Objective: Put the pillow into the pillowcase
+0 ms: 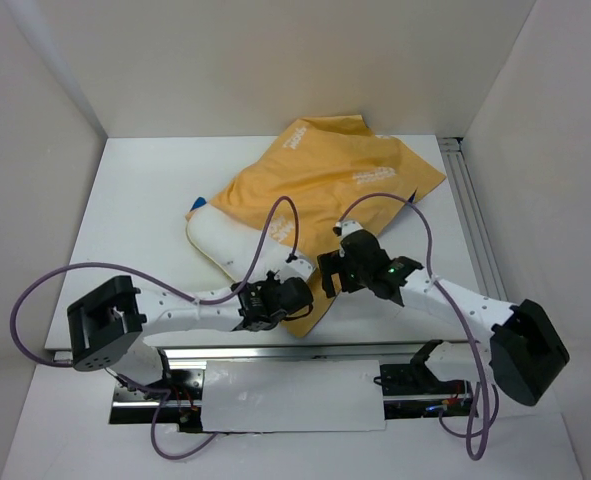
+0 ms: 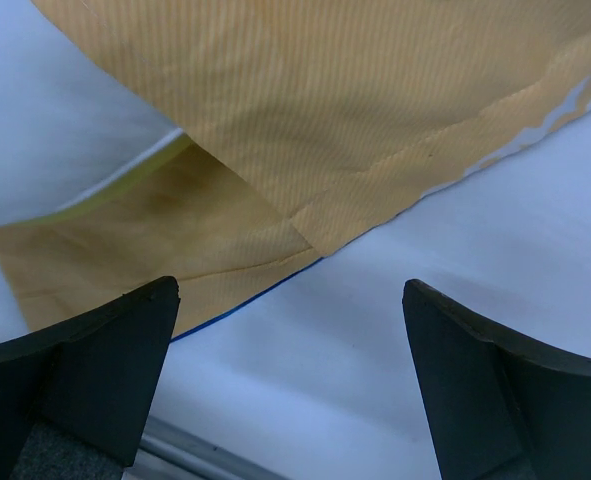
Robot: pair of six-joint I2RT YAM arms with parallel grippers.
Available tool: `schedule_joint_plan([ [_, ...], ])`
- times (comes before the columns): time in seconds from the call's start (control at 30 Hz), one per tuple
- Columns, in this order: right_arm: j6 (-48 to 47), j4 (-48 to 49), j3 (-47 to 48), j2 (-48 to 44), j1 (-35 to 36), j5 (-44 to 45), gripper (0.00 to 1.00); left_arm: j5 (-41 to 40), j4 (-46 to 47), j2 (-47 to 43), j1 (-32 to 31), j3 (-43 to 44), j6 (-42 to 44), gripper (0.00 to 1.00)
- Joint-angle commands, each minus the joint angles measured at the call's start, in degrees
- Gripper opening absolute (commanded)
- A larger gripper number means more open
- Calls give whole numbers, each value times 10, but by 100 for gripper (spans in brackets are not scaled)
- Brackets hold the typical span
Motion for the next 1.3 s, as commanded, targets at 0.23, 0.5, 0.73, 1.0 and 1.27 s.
schedule_joint_plan([
  [0.23, -7, 200, 2, 105, 43, 193, 100, 34, 154, -49, 30, -43, 8, 0],
  [0.5, 15, 272, -13, 108, 31, 239, 45, 29, 165, -105, 30, -71, 5, 0],
  [0.73, 3, 174, 61, 93, 38, 160, 0, 24, 192, -144, 35, -55, 16, 0],
  [1.0, -60, 58, 181, -34, 62, -78, 0, -93, 155, -60, 88, 138, -34, 0],
  [1.27, -78, -6, 339, -58, 62, -277, 0, -133, 377, -64, 115, 177, -11, 0],
])
